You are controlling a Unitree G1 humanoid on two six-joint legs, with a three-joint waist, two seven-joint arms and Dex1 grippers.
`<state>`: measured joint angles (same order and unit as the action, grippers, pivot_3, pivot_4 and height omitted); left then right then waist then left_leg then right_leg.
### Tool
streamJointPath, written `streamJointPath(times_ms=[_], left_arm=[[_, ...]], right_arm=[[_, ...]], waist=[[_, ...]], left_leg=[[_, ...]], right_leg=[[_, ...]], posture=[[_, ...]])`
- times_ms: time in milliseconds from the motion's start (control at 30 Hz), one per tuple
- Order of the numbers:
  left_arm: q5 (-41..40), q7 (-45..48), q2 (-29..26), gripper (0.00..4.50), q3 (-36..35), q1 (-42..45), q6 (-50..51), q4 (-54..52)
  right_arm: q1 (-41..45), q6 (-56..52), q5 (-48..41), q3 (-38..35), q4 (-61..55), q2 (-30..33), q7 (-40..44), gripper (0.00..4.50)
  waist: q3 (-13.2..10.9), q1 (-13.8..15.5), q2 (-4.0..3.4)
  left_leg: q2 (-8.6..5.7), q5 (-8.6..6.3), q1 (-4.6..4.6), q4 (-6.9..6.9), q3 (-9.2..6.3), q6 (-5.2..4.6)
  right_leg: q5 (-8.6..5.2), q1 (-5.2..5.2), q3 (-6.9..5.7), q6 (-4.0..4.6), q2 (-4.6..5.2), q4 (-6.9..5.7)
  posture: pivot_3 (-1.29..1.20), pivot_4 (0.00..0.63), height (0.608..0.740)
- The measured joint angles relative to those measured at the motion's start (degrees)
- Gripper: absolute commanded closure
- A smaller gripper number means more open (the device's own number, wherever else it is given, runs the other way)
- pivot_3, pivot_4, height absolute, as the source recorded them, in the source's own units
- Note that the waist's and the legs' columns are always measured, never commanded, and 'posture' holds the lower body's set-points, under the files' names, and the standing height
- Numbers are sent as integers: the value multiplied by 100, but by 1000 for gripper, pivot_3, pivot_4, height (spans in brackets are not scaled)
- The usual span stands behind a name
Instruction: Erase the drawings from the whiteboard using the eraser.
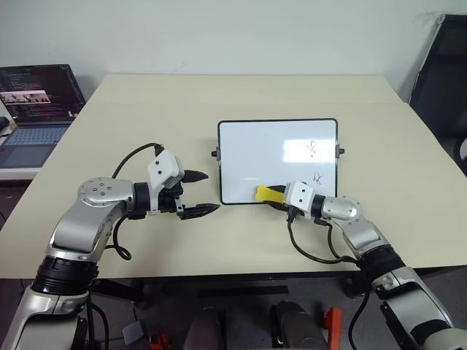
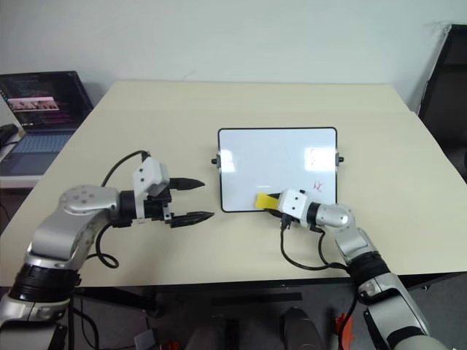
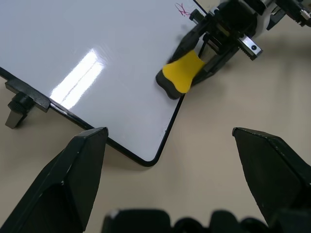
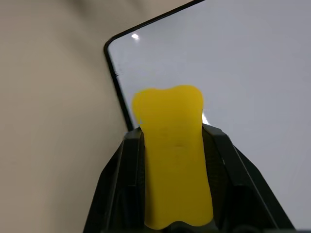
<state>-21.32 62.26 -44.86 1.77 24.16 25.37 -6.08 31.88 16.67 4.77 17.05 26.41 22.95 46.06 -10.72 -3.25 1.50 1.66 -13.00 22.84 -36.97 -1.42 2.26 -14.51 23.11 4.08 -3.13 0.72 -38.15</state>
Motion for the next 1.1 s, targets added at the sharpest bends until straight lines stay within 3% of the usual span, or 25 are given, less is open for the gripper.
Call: streamJointPath(times_ms=[233, 500, 867, 1100], left_arm=[[7, 88, 2, 0, 3, 110, -103, 160], [27, 109, 7, 0, 13, 166, -203, 260], [66, 165, 39, 0, 37, 300, -225, 383], [115, 201, 56, 0, 37, 314, -225, 386]], right_arm=[[114, -91, -54, -62, 45, 22, -20, 3252], [731, -73, -72, -679, 492, 263, -633, 3252], [-428, -740, -191, -166, -718, 226, 266, 3254], [-400, -977, -159, -161, -845, 236, 311, 3254]], waist=[[0, 0, 0], [0, 7, 0], [0, -12, 0], [0, -9, 0]], left_leg=[[0, 3, 1, -1, 2, -3], [0, 7, 3, 3, 2, -1], [2, 7, 4, 3, 2, -1], [2, 7, 4, 3, 2, 0]], right_leg=[[5, 1, 2, -4, 0, 0], [8, 2, 2, -3, 0, 4], [7, 5, 3, -4, -4, 3], [7, 5, 3, -4, -4, 4]], posture=[[0, 150, 740], [0, 150, 740], [0, 150, 740], [0, 150, 740]])
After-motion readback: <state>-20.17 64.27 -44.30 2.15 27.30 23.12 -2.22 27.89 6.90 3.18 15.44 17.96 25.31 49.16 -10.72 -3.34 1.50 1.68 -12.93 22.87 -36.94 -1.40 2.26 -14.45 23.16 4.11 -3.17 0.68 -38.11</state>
